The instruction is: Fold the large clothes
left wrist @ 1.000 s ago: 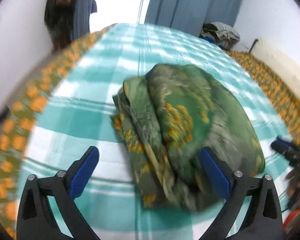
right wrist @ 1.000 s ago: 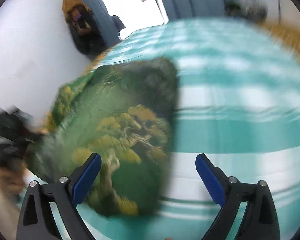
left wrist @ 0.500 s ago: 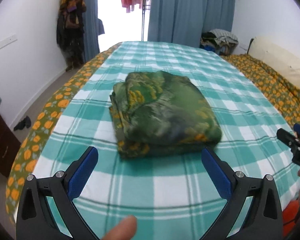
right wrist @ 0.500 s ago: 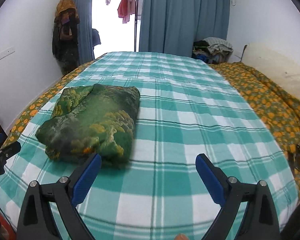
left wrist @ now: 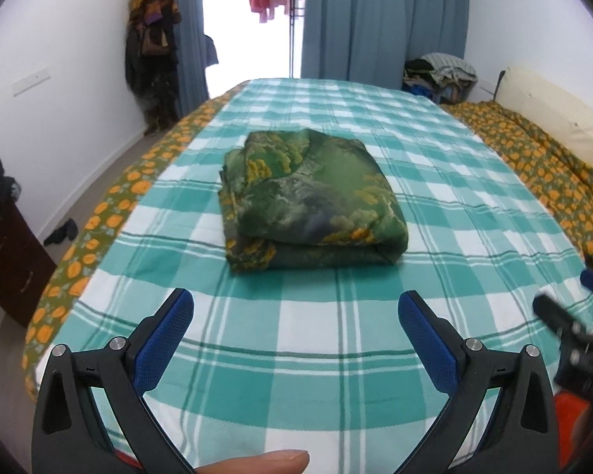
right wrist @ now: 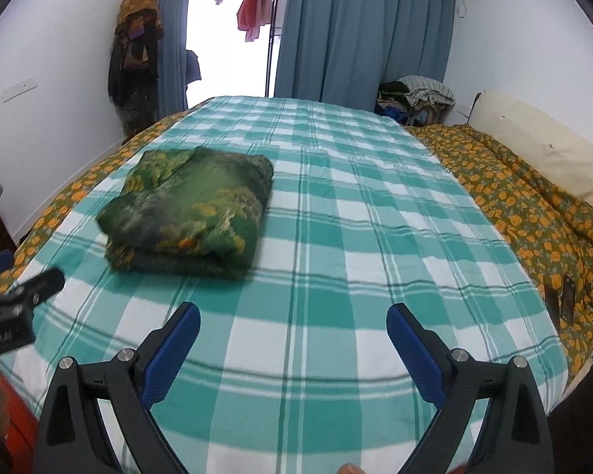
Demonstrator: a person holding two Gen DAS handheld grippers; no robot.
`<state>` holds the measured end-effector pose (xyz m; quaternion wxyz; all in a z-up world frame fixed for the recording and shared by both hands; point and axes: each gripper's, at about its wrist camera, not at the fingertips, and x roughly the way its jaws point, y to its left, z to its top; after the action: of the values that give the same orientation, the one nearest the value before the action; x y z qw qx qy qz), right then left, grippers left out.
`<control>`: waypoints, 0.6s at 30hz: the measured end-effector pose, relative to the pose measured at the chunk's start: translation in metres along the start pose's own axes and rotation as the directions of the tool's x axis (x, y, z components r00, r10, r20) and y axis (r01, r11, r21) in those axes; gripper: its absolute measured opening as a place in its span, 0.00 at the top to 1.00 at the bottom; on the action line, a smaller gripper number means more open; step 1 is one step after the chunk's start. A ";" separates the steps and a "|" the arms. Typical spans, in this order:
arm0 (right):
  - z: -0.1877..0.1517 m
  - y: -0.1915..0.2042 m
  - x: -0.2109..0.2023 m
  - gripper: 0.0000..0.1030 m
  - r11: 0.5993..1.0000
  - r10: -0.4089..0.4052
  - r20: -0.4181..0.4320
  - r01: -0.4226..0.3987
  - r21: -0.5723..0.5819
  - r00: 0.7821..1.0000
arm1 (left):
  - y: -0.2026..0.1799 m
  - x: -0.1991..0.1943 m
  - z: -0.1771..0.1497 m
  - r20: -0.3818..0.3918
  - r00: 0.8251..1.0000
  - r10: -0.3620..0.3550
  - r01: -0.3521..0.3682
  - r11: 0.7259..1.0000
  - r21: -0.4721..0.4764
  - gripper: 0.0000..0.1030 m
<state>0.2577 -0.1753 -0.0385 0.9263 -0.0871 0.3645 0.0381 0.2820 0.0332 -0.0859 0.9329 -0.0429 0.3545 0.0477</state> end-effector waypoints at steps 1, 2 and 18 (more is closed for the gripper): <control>-0.004 0.002 -0.004 0.06 1.000 0.008 -0.009 -0.008 -0.001 1.000 | -0.001 -0.003 0.000 0.000 1.000 -0.001 0.001 1.000 0.005 0.00; -0.008 0.004 -0.007 0.06 1.000 0.013 -0.013 -0.013 -0.003 1.000 | -0.001 -0.008 0.000 0.005 1.000 -0.003 0.003 1.000 0.013 0.00; -0.019 0.007 -0.027 0.06 0.999 0.032 -0.016 -0.032 -0.009 0.999 | -0.002 -0.020 0.000 0.002 0.999 -0.043 0.043 0.999 -0.001 0.00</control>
<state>0.2240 -0.1725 -0.0350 0.9223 -0.0860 0.3729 0.0538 0.2673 0.0297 -0.0730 0.9339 -0.0510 0.3527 0.0279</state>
